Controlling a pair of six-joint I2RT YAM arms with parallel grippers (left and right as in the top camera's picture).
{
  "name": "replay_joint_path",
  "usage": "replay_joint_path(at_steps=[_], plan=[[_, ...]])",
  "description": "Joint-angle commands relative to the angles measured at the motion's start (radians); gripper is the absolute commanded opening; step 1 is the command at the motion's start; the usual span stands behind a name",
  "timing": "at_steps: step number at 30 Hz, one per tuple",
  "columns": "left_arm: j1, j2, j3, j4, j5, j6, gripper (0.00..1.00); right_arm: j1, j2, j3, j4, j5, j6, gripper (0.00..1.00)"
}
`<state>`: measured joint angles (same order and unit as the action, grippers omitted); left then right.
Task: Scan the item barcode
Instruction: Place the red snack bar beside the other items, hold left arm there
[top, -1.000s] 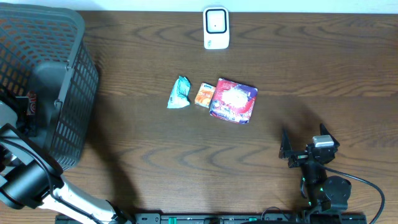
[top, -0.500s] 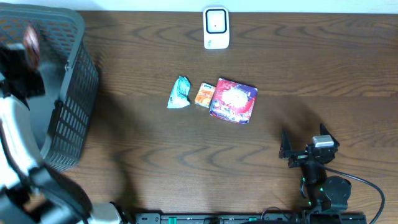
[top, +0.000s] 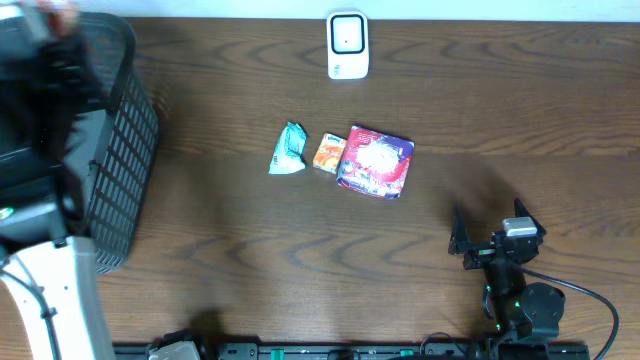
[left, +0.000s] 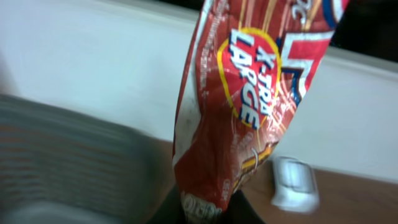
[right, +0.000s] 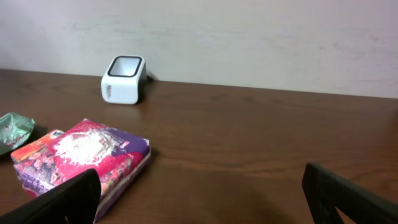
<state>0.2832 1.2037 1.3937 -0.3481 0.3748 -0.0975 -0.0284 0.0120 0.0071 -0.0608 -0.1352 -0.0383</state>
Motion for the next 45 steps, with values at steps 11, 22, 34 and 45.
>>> replay_joint_path(at_steps=[11, 22, 34, 45], plan=[[-0.546, 0.385, 0.005, -0.210, 0.029, -0.212, 0.07, 0.006, -0.005, -0.002, -0.003, -0.002, -0.011, 0.99], [-0.689, 0.654, 0.004, -0.338, -0.097, -0.368, 0.07, 0.006, -0.005, -0.002, -0.003, -0.002, -0.011, 0.99], [-0.698, 0.663, 0.002, -0.392, -0.106, -0.409, 0.45, 0.006, -0.005, -0.002, -0.002, -0.002, -0.011, 0.99], [-0.606, 0.404, 0.013, -0.409, -0.093, -0.351, 0.72, 0.006, -0.005, -0.002, -0.002, -0.002, -0.011, 0.99]])
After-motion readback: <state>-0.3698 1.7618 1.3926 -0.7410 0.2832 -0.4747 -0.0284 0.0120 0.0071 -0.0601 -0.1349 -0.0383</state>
